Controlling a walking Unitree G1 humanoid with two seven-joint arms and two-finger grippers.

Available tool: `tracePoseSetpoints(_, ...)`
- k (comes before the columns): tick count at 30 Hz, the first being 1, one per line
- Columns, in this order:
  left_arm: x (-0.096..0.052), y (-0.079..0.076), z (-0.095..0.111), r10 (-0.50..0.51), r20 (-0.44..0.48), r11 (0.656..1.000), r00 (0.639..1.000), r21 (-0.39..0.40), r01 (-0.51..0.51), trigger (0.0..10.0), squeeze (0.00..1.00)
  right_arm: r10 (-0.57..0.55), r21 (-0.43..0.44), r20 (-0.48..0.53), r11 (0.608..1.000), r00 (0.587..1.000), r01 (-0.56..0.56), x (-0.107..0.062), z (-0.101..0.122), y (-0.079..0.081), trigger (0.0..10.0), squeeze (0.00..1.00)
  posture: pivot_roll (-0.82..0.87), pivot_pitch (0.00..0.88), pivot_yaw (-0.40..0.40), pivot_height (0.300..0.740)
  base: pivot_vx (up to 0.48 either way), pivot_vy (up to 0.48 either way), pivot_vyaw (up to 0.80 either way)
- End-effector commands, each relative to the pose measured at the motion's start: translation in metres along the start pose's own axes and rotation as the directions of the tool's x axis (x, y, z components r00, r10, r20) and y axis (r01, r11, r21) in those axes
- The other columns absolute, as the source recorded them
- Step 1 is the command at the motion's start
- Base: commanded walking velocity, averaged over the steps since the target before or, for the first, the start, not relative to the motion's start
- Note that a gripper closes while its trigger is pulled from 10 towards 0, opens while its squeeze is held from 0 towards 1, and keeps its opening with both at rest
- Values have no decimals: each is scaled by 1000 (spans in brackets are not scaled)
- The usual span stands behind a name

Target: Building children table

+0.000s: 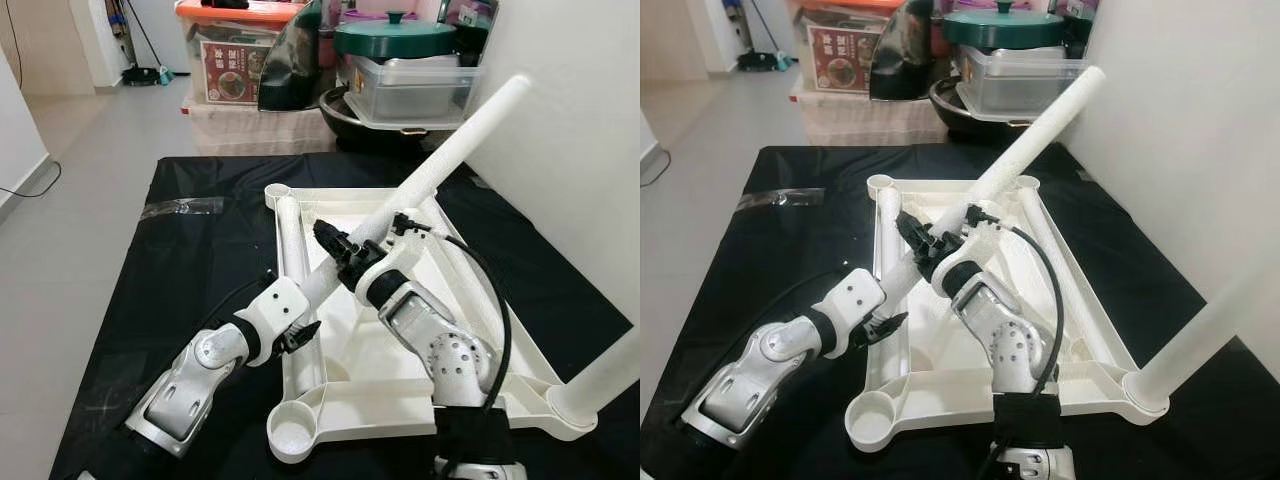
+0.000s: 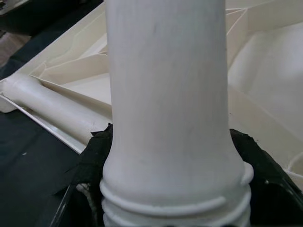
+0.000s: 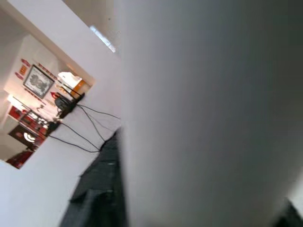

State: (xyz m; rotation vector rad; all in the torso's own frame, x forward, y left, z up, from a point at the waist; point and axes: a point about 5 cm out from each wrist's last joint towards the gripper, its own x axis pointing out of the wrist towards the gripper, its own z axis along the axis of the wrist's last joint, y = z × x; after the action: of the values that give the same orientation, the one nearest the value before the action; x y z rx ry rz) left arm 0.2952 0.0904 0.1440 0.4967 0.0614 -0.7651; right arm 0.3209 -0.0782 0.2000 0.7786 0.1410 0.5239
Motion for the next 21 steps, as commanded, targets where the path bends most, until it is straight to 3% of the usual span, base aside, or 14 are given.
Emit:
tracePoseSetpoints(1,6,-6,5,-32,23,999,999,28,31,10000,0,158,133,-18,979,987,-154,12,-16,41,0,0,51,0,-71,740,0,0,0)
tracePoseSetpoints(5,6,-1,6,-15,29,999,999,38,14,10000,0,204,144,-61,970,977,-194,9,-22,44,0,0,53,0,-75,740,0,0,0)
tracePoseSetpoints(15,9,-3,9,-13,46,999,999,40,11,10000,0,174,132,-57,977,983,-165,11,-20,41,0,0,54,0,-75,740,0,0,0)
tracePoseSetpoints(16,9,-3,9,-13,48,999,999,38,11,10000,1000,173,129,-55,978,983,-165,11,-19,41,0,0,54,0,-75,740,0,0,0)
tracePoseSetpoints(21,2,5,19,12,144,998,989,-66,-2,10000,1000,173,82,-35,982,984,-170,9,-8,34,0,0,53,0,-73,740,0,0,0)
